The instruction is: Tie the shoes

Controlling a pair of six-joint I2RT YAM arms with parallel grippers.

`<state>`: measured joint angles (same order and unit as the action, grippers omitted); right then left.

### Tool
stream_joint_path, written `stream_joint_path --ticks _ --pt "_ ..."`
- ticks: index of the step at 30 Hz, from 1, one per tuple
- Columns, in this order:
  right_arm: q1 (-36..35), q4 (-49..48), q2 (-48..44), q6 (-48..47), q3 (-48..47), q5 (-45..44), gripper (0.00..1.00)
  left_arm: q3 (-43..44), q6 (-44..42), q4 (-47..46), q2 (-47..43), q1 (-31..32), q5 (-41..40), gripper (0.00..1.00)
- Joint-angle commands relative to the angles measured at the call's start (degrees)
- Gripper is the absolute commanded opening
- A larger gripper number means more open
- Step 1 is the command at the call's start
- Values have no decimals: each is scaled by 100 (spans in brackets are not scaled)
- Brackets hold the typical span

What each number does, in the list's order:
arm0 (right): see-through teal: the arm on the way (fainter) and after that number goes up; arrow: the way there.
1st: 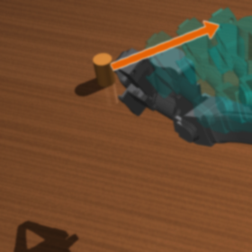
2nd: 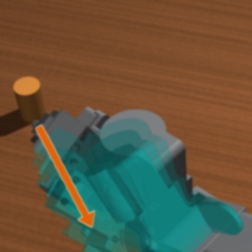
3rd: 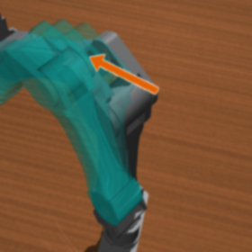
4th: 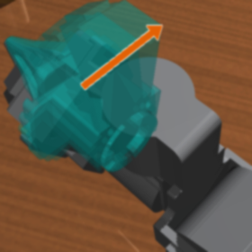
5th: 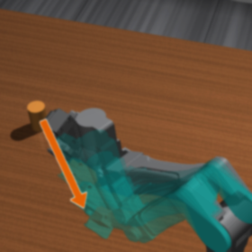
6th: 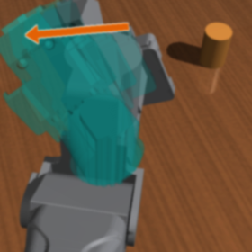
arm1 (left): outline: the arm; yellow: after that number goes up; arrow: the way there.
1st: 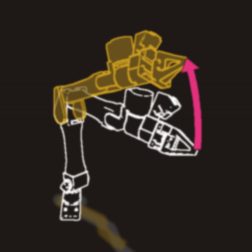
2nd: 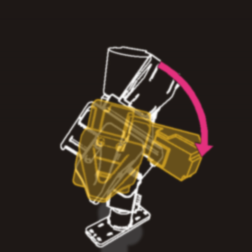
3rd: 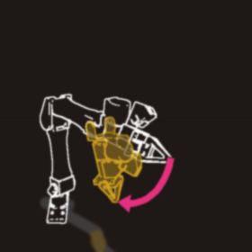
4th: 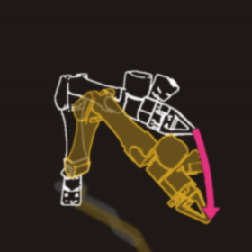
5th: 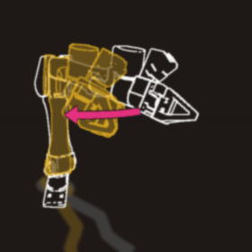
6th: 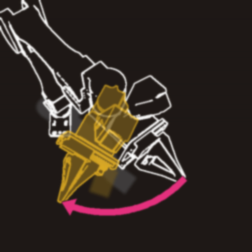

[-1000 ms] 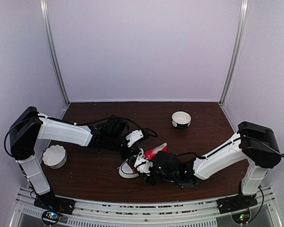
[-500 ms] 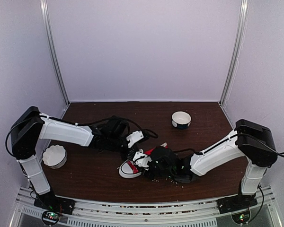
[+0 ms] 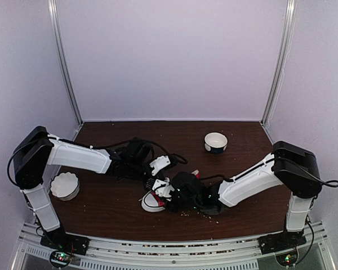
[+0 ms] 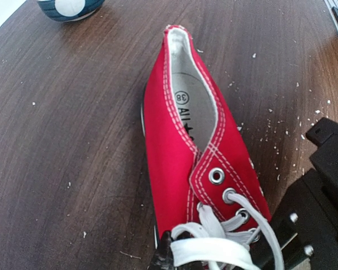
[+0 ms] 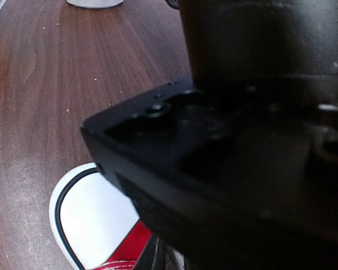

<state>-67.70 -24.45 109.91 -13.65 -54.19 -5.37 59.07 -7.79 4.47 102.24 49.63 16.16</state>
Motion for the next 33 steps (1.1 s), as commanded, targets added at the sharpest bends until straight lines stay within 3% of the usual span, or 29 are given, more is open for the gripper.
stream_joint_path --ticks 1,3,8,17,28,29,31,33 --pt "82 205 86 24 -27 -256 9 146 6 -106 33 -50 124 0" --pt "107 230 80 55 -26 -299 0 141 7 -100 25 -53 124 0" --pt "151 157 -272 133 190 348 0 94 36 -108 -18 -79 99 0" --pt "154 405 -1467 647 787 2467 0 15 68 -132 -81 -146 67 0" --pt "514 778 -2368 1555 1816 3441 0 -97 51 20 -153 -155 13 0" --pt "640 679 -2403 1746 1950 3542 0 -104 49 39 -181 -155 10 4" --pt "881 487 -2415 2051 2143 3610 0 -125 42 113 -247 -155 61 35" --pt "1084 566 -2337 2227 2175 3514 0 -128 49 290 -393 -154 38 46"
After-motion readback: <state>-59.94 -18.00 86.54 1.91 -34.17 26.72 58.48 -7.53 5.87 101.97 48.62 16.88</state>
